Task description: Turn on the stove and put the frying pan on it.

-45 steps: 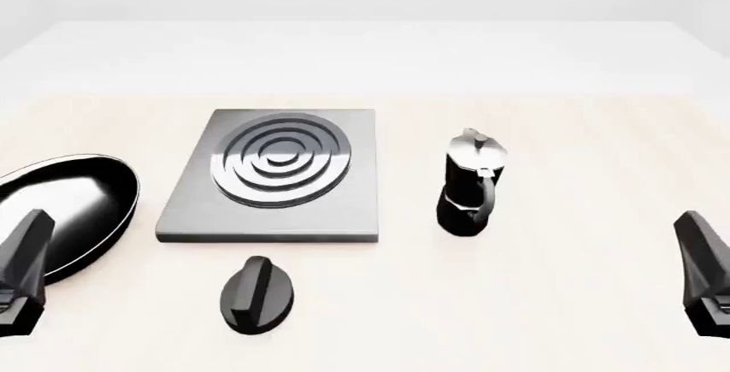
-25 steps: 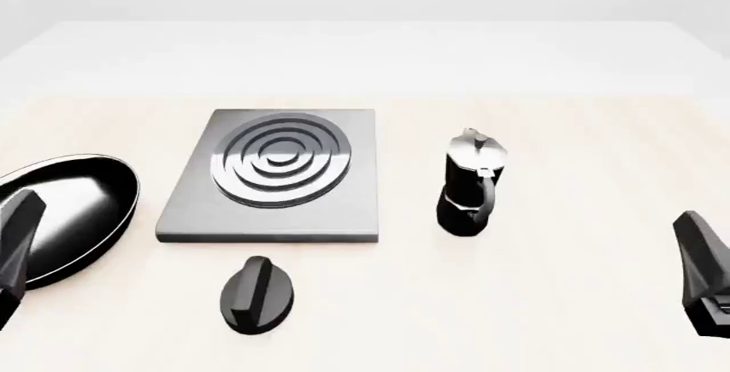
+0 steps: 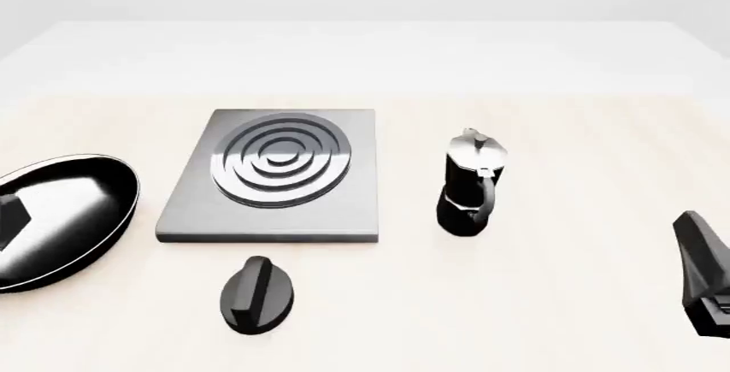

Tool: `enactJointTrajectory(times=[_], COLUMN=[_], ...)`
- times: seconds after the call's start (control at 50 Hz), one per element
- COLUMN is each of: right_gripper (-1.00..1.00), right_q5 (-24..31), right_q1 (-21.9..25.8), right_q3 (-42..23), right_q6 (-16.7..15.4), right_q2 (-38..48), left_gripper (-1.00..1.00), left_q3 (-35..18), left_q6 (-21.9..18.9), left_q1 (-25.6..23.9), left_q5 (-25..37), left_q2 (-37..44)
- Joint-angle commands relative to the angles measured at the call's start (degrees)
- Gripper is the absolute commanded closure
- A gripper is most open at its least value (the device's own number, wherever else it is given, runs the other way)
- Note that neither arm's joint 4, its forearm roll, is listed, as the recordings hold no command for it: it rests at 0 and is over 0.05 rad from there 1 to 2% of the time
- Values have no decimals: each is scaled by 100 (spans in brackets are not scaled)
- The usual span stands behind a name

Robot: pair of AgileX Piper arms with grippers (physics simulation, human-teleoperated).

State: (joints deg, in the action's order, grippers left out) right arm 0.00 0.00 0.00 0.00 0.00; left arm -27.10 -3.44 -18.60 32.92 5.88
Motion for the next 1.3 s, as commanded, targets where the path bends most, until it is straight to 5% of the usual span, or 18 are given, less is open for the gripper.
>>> enactJointTrajectory(times=[0.02, 0.28, 0.46, 1.3], right_gripper=[-100, -100, -100, -100], right_q5=[0, 0, 0, 0], right_q1=[0, 0, 0, 0], right_q3=[0, 0, 0, 0], right_q6=[0, 0, 0, 0], right_q2=[0, 0, 0, 0], left_gripper=[-100, -100, -100, -100], left_q3=[-398, -134, 66, 1584], left_q6=[259, 257, 723, 1105], left_q1=[-555, -1138, -1676, -1991], left_q5=[973, 1213, 936, -1652], left_q2=[111, 134, 483, 2283])
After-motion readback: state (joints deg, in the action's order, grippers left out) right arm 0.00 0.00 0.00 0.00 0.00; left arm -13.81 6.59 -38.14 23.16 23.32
